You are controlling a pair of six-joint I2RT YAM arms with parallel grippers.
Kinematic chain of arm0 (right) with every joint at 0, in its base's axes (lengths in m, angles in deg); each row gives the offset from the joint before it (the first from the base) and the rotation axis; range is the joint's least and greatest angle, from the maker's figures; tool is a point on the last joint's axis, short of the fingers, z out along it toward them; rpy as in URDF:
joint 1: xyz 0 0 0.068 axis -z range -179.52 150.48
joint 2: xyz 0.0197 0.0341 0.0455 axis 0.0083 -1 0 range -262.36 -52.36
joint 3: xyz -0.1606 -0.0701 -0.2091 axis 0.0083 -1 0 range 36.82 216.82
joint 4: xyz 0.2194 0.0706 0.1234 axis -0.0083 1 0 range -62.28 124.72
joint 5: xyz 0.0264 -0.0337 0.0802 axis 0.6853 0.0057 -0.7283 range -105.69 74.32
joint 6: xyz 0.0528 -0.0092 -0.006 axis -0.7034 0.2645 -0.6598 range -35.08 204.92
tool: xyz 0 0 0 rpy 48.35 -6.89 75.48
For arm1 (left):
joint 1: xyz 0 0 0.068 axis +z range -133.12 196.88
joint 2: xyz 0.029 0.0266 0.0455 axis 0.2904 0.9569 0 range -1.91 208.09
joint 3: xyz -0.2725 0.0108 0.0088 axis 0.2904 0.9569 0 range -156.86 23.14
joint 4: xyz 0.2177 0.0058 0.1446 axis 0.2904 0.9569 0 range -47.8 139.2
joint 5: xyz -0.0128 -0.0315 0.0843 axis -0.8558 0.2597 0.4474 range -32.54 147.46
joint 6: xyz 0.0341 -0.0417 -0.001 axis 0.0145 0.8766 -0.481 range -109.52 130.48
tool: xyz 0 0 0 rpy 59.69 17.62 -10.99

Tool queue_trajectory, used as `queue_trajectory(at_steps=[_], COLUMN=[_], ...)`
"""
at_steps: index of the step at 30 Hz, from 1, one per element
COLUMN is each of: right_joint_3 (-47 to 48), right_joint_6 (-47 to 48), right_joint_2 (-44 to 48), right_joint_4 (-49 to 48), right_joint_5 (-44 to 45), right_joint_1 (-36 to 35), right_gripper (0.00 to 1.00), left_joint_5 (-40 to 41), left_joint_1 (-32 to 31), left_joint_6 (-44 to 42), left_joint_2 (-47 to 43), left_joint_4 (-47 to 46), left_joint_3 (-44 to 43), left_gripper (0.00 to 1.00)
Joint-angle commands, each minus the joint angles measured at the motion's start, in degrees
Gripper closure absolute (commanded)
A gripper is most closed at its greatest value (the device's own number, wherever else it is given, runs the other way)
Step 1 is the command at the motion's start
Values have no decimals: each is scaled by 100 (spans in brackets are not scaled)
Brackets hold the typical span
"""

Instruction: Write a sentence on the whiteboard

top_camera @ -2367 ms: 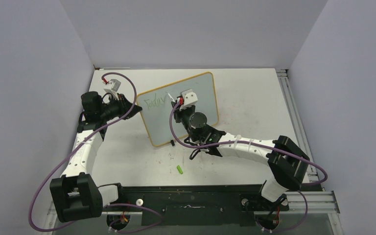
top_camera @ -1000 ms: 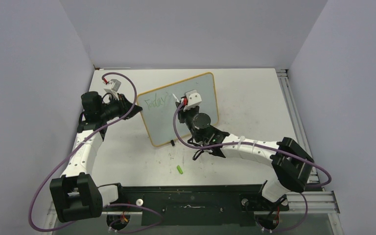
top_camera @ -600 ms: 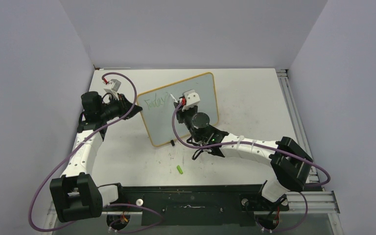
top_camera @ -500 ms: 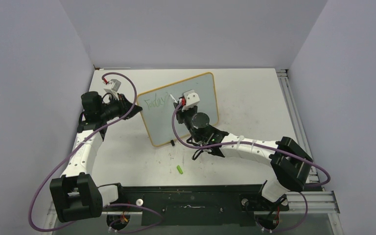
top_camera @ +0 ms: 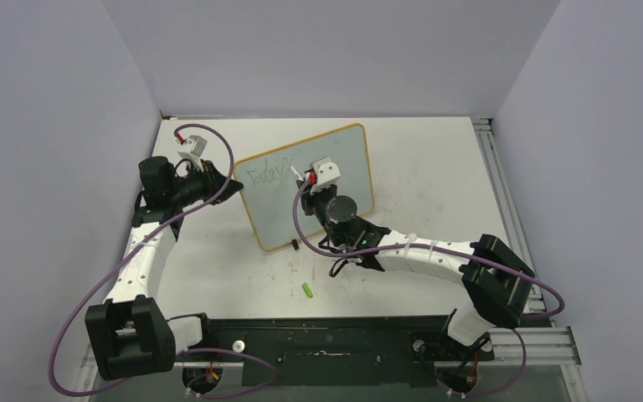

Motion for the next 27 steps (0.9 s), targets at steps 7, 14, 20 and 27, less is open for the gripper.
queue_trajectory(at_steps=[7, 14, 20, 27], right_joint_3=[-163, -221, -308, -322], right_joint_6=[-106, -164, -217, -102], right_joint_2=[169, 171, 207, 155], right_joint_4=[19, 58, 71, 31], right_joint_5=[435, 475, 493, 470], right_joint_1=[50, 72, 74, -76], right_gripper=[95, 95, 95, 95], left_joint_5=[-10, -11, -9, -11], left_joint_1=[-36, -32, -35, -46], left_joint_6=[-49, -50, -49, -54], left_joint_2=[-66, -70, -66, -70], left_joint_4=[78, 78, 78, 78], left_joint_3=[-160, -155, -160, -152], left_gripper=[100, 100, 100, 100])
